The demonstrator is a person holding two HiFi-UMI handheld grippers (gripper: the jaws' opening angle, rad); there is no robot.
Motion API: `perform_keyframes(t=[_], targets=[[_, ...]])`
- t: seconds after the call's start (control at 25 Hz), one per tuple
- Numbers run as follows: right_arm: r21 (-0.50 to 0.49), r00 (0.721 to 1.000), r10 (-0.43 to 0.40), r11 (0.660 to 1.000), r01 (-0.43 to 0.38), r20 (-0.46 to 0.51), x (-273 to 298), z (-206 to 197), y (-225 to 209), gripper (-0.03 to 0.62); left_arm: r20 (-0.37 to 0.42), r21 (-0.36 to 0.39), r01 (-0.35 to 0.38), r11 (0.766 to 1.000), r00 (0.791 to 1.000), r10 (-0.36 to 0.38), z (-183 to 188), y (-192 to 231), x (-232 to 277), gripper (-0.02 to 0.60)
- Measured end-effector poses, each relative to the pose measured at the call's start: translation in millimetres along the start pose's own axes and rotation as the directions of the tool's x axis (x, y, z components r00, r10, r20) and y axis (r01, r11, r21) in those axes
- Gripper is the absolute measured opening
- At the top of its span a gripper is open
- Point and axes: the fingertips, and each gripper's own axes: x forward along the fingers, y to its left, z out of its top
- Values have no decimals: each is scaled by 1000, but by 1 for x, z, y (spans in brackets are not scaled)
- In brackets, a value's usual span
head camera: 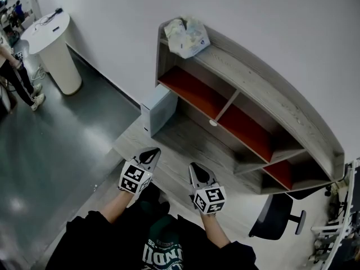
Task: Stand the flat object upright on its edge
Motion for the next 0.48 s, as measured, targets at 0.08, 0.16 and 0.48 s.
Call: perform_keyframes(t=[0.08, 0.16, 0.48], targets=[[0, 1000, 1, 1000, -1, 1, 0, 0, 1, 41, -3, 0, 3, 1000, 1000, -3, -1, -1, -1, 14], [-2, 1000, 4, 1000, -4, -1, 0, 1, 2, 40, -5, -1, 4, 1000, 1000, -4, -2, -1, -3, 14], [-12, 1000, 19, 1000, -19, -9, 2, -2, 9, 40, -20, -7, -1, 1000, 1000, 0, -8, 1, -8, 14]])
